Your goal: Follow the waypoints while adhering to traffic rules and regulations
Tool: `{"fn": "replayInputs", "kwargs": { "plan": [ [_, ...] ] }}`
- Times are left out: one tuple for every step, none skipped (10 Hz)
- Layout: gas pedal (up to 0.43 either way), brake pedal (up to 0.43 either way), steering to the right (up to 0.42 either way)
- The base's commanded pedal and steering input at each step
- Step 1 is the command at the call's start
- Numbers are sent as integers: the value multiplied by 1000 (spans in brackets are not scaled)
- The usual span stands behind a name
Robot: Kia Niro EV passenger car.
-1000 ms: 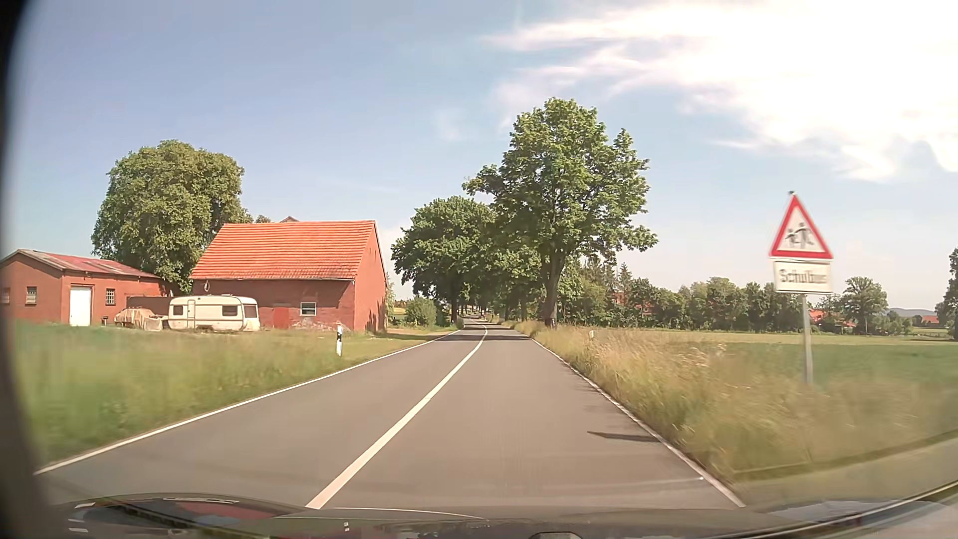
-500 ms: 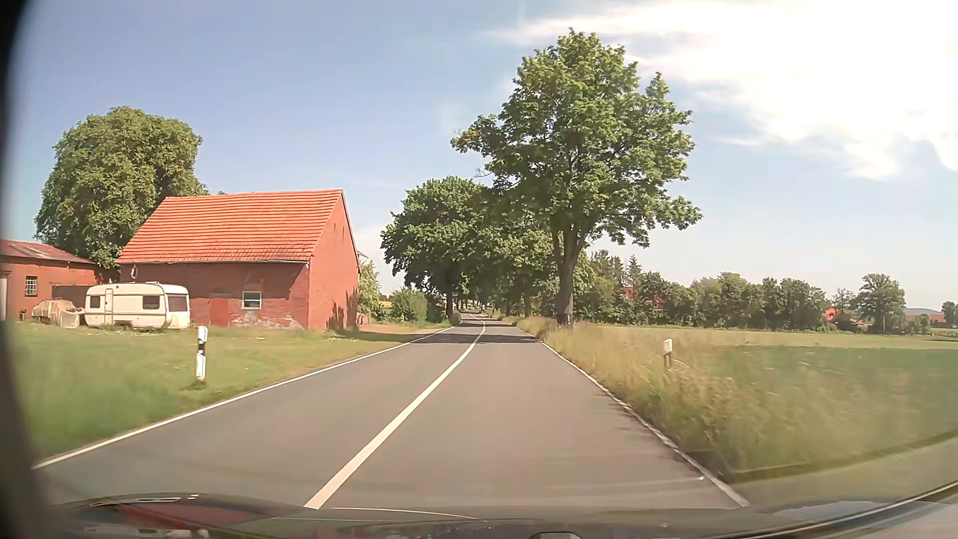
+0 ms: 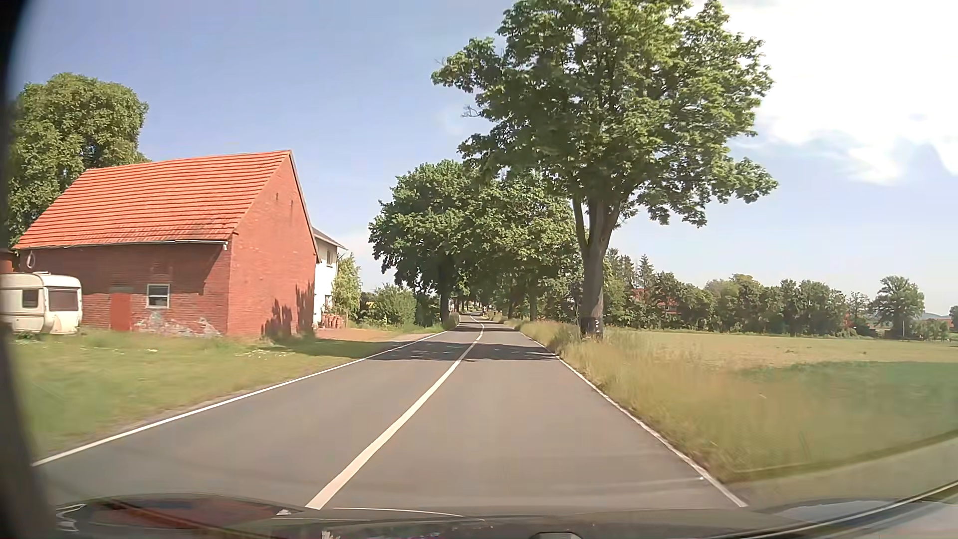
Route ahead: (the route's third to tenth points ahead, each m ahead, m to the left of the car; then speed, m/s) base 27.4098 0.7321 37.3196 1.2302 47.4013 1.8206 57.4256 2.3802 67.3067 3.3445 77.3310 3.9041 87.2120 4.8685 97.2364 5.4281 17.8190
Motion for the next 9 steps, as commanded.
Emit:
{"fn": "replayInputs", "kwargs": {
  "plan": [
    [118,0,-2],
    [118,0,-3],
    [118,0,-4],
    [118,0,-4],
    [118,0,-4],
    [118,0,-4],
    [118,0,-4],
    [118,0,-4],
    [118,0,-4]
  ]
}}
